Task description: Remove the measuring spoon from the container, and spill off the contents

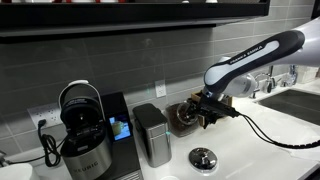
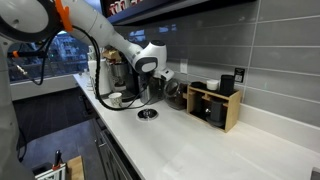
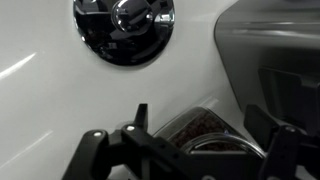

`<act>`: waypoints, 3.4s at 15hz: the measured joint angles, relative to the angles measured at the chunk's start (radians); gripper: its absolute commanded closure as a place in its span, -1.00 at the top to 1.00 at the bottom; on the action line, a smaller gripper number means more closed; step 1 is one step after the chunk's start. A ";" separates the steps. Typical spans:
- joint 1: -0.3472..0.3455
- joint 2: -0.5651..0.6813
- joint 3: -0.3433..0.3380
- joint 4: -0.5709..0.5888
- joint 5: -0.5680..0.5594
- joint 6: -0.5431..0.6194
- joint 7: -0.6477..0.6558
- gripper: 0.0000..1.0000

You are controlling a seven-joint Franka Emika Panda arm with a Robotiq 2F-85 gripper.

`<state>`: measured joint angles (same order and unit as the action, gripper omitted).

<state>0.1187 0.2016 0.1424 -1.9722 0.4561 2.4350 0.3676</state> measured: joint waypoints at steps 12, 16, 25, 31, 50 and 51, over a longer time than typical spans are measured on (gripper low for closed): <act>-0.010 0.078 -0.001 0.029 0.114 0.207 0.012 -0.13; -0.014 0.080 -0.001 0.036 0.123 0.212 0.016 -0.69; -0.021 0.080 -0.001 0.046 0.127 0.215 0.026 -0.98; -0.021 0.080 -0.001 0.051 0.128 0.215 0.024 -0.98; -0.111 0.068 0.027 0.075 0.363 0.124 -0.359 -0.98; -0.124 0.067 0.025 0.075 0.389 0.101 -0.399 -0.98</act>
<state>-0.0051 0.2686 0.1672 -1.8975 0.8451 2.5356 -0.0316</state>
